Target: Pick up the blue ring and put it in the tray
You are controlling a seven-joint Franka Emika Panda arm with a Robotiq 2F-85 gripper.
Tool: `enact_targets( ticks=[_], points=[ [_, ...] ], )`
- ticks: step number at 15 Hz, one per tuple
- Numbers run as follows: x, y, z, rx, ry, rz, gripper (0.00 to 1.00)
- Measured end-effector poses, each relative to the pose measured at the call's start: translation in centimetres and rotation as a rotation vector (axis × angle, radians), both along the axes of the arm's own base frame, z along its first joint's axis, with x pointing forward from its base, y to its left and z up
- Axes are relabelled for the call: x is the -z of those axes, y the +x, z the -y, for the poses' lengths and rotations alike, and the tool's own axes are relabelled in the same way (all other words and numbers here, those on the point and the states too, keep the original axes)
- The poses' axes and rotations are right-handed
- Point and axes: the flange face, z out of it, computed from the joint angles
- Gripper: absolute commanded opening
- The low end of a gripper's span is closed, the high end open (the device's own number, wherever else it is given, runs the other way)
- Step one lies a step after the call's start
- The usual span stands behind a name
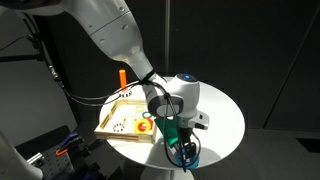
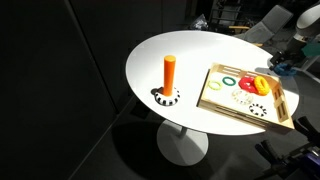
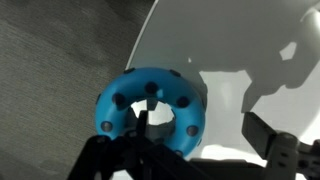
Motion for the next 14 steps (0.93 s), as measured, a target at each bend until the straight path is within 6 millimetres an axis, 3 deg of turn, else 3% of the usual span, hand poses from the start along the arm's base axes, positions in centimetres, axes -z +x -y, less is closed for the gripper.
enact_targets(
  ticks=[7,11,14],
  points=[
    [0.0,0.6,0.4,0.002,-0.007,0.008,0.09],
    [-0.7,1.3,-0.2,0.004,-0.015,0.019,0.10],
    [-2.3,2.7,-2.3,-0.015,-0.022,0.044,0.10]
  ],
)
